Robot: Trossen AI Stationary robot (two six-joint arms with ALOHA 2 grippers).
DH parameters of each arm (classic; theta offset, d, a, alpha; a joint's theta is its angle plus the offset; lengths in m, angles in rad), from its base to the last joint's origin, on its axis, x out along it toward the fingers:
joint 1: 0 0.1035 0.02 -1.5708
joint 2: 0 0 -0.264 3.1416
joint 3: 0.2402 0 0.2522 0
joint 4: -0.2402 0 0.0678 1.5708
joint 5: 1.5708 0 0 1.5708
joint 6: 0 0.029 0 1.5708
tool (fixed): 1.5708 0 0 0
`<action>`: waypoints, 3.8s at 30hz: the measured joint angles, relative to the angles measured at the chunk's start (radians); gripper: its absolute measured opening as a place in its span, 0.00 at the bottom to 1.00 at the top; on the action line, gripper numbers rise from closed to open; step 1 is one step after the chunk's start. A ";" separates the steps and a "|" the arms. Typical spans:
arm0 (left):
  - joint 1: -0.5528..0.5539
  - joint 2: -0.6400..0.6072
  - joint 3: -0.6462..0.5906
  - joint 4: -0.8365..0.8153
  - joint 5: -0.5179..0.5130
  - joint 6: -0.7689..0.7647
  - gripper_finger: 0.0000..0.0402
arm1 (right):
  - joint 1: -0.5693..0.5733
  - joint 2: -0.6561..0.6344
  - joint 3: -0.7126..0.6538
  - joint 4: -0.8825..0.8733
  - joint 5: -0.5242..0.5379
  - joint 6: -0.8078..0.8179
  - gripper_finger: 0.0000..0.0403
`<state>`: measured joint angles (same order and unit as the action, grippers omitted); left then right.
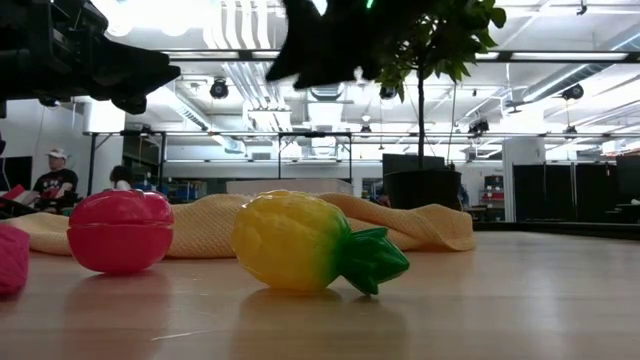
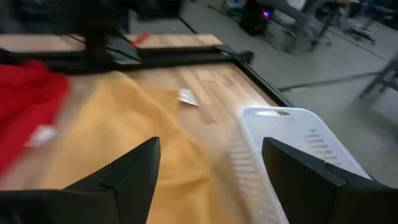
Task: Pick and placing Produce into tupperware
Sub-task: Put the green cabbage into the white bin
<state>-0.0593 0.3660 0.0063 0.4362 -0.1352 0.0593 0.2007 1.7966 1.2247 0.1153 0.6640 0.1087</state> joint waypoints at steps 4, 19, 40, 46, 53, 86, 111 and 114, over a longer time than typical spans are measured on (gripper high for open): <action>0.000 0.000 0.000 0.000 0.000 0.000 0.38 | 0.086 -0.048 -0.002 -0.104 0.058 0.054 0.66; 0.000 0.000 0.000 0.001 0.000 -0.002 0.38 | 0.488 -0.249 -0.003 -0.746 -0.026 0.626 0.62; 0.000 -0.002 0.000 0.005 0.000 -0.001 0.38 | 0.768 -0.277 -0.003 -1.024 -0.423 1.348 0.59; 0.000 -0.001 0.000 0.005 0.000 -0.002 0.38 | 0.767 -0.217 -0.004 -1.078 -0.542 1.472 0.63; 0.000 -0.002 0.000 0.017 0.000 -0.002 0.38 | 0.732 -0.117 0.024 -1.028 -0.663 1.429 0.77; 0.000 -0.002 0.000 0.072 0.000 0.005 0.38 | 0.699 0.150 0.040 -1.057 -0.671 1.279 0.72; 0.000 -0.001 0.000 0.072 0.000 0.005 0.38 | 0.671 0.140 0.041 -1.080 -0.661 1.259 0.48; 0.000 -0.002 0.000 0.072 0.000 0.005 0.38 | 0.660 0.140 0.041 -1.080 -0.641 1.251 0.47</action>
<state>-0.0592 0.3645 0.0063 0.5079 -0.1351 0.0639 0.8608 1.9369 1.2659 -0.9644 0.0235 1.3596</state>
